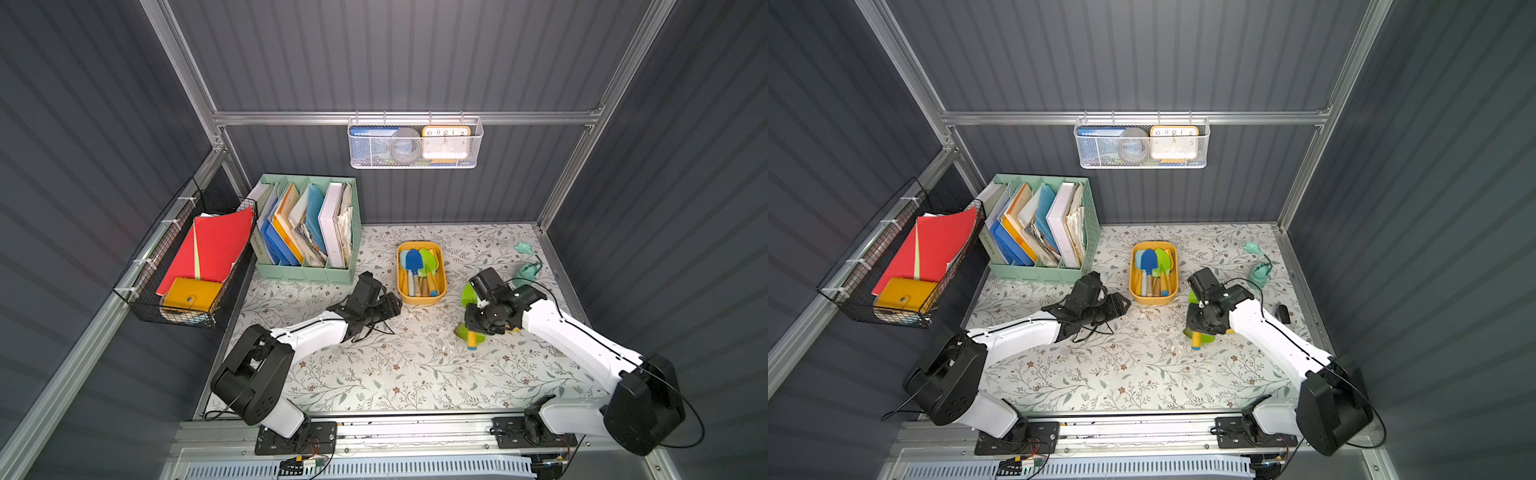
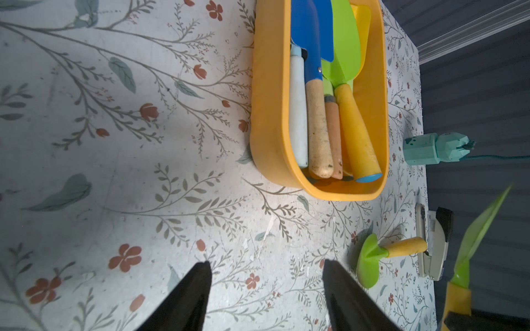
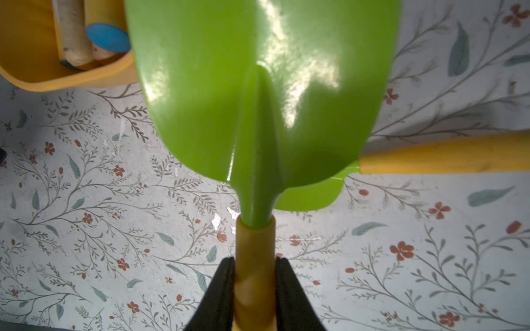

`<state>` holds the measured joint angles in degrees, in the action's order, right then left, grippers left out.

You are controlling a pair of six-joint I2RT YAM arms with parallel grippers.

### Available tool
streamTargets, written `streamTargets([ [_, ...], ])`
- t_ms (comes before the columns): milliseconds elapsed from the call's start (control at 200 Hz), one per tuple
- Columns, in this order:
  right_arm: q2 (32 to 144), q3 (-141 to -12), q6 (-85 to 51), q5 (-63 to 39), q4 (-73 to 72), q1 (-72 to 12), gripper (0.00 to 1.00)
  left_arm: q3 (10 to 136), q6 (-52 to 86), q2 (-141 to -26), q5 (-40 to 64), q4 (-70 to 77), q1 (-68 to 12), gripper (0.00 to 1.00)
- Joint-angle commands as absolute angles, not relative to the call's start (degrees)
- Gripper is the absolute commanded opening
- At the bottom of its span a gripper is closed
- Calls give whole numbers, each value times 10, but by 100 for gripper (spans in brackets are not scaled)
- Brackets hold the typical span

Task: Put the shovel into the storage box
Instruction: Place the shovel in the storage box.

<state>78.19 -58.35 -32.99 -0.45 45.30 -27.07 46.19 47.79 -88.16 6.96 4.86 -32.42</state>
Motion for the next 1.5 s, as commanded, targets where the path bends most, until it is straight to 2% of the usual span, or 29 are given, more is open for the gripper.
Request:
streamTargets([
  [0,819,-628,-307,-21,433,-274,14,449,485,-852,56,27,-327,67],
  [835,1189,-1037,-283,-58,470,-273,15,421,506,-819,31,15,-327,68],
  [1156,1271,-1117,-285,-35,502,-273,16,419,507,-824,33,17,-327,68],
  [1411,1286,-1134,-291,-17,510,-273,27,416,508,-829,33,24,-327,68],
  [1456,1287,-1138,-292,-16,514,-273,30,414,509,-828,33,24,-327,68],
  [1496,1286,-1141,-294,-18,516,-273,36,415,509,-827,33,24,-326,68],
])
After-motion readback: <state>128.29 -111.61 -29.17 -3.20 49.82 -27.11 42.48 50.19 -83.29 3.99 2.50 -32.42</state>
